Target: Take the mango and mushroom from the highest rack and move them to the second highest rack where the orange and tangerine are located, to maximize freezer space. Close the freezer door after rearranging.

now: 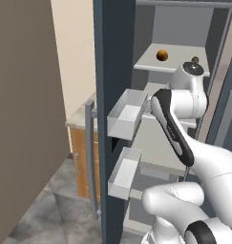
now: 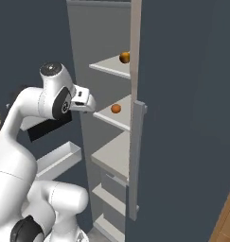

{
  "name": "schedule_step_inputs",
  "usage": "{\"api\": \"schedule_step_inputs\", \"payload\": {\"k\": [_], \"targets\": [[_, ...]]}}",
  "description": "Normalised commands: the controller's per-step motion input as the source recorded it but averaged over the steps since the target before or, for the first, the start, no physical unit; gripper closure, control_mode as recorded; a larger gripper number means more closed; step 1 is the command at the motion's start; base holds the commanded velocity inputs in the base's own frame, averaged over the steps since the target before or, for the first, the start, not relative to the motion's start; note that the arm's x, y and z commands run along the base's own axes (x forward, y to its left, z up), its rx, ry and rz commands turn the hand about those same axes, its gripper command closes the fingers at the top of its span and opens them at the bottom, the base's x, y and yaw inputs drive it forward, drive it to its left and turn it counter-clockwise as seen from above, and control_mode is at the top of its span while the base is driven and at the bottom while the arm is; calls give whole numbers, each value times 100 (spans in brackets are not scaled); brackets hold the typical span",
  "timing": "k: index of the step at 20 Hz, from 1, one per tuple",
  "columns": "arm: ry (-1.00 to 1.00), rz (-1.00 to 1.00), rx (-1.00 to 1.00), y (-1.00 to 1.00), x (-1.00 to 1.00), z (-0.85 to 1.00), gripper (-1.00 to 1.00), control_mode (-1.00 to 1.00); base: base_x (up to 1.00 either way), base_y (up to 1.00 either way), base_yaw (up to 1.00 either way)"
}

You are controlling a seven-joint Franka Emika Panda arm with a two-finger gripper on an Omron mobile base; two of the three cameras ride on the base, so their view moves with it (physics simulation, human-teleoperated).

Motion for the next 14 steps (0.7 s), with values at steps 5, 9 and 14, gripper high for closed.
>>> {"api": "schedule_step_inputs", "payload": {"k": [5,9,14], "targets": [[0,0,0,0,0,0,-100,100,17,20,6],[0,3,0,41,10,0,-100,-100,5,8,1],[0,1,0,71,20,0,-100,-100,0,0,0]]}}
